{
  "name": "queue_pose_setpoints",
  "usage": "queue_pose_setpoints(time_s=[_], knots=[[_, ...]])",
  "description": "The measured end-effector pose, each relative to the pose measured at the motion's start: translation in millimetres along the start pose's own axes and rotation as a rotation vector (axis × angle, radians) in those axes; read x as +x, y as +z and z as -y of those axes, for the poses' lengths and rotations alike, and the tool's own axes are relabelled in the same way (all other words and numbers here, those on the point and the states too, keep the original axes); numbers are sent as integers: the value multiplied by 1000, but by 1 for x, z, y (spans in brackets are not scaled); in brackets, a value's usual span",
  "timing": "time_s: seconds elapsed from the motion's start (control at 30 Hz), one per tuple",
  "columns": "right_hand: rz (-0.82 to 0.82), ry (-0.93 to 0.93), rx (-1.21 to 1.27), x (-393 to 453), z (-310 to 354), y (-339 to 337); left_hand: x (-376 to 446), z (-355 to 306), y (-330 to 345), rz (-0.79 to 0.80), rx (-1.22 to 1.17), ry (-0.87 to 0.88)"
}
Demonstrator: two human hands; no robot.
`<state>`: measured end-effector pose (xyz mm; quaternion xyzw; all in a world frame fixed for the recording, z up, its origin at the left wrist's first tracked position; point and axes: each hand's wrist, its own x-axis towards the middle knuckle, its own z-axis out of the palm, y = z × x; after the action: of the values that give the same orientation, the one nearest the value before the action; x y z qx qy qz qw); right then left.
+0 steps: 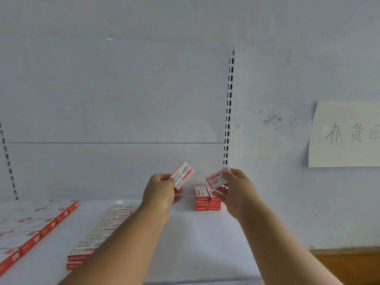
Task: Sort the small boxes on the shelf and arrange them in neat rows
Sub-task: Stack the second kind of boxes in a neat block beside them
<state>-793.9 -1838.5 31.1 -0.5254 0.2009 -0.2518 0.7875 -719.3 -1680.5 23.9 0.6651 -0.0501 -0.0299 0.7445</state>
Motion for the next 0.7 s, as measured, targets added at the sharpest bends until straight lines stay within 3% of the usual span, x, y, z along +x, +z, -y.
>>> queue_pose_setpoints(time_s=[0.1,0.17,0.33,0.47,0.57,0.7], knots=[[73,20,207,-23,-11,23,-12,-12,-39,-55,87,124],[81,4,178,-41,-25,43,-19,-18,-71,-75,229,231],[76,-103,-285,-75,-60,83,-12,-18,-153,-28,616,306],[135,-178,-712,-84,-82,111,-3,-5,-188,-38,727,257],[123,-203,-908,-85,-90,127,1,9,-200,-31,833,262],[258,-145,-1105,-88,-92,140,4,19,-210,3,864,215]])
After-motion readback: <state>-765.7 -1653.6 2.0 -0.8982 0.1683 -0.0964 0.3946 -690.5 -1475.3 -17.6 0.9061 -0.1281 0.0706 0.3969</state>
